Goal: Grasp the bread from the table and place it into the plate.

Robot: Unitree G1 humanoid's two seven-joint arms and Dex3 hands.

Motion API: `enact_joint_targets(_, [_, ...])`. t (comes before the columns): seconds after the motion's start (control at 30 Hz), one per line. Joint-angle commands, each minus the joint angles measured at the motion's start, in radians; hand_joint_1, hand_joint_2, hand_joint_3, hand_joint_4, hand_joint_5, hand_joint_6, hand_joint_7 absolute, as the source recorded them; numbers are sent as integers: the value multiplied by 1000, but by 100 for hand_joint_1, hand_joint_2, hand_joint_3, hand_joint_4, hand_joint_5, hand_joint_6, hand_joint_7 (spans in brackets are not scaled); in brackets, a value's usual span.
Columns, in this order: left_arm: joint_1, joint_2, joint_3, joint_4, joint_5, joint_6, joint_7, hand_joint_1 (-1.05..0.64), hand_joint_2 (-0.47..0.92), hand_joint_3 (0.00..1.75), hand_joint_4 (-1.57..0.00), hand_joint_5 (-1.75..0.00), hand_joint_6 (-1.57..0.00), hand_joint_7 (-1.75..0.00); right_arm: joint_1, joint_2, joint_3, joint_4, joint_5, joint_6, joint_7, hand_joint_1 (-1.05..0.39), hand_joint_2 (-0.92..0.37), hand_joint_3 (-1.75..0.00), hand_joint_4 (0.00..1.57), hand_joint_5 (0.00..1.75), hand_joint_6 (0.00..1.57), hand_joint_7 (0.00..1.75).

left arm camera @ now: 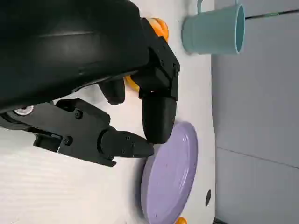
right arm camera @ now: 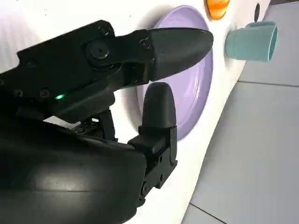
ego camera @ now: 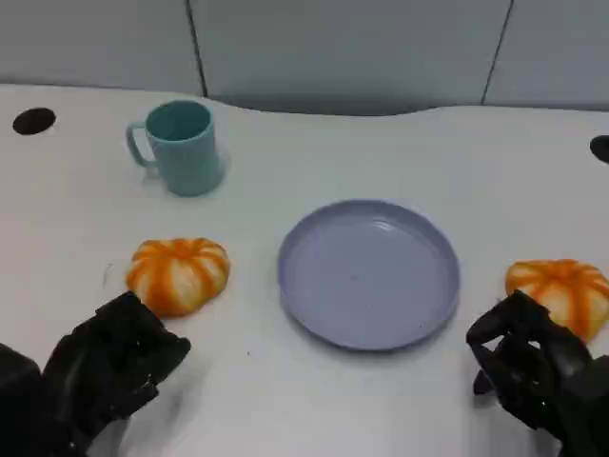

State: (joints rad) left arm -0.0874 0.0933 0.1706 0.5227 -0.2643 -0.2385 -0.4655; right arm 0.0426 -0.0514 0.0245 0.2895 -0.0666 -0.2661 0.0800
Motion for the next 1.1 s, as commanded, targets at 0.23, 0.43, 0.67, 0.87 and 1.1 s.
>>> enact_joint_targets(0.23, [-3,22,4,2,10,-7,7,-20,82,29,-76,-175,-58,-175,1,-12,-5,-5,-2,-10,-6,-24,-92,-34,56,175,36,175])
enact_joint_targets(0.43, [-4,23,4,5,17,-17,6,-19,82,30,-76,-175,-59,-175,3,-4,-7,-18,6,15,-9,-22,-92,-34,56,175,36,175])
enact_joint_targets(0.67, [-5,22,9,4,7,-9,2,-19,82,31,-77,-175,-59,-175,1,-6,-3,-10,-5,0,-15,-23,-92,-34,56,175,36,175])
enact_joint_targets(0.87, [4,40,-14,-40,155,-246,90,-22,82,31,-77,-175,-58,-175,3,-1,-1,-15,5,15,-7,-24,-92,-34,56,175,37,175])
enact_joint_targets(1.1, [-30,128,-74,-117,584,-448,400,-19,85,30,-80,-175,-54,-175,-10,3,7,8,-6,-4,-15,-24,-92,-33,56,175,38,175])
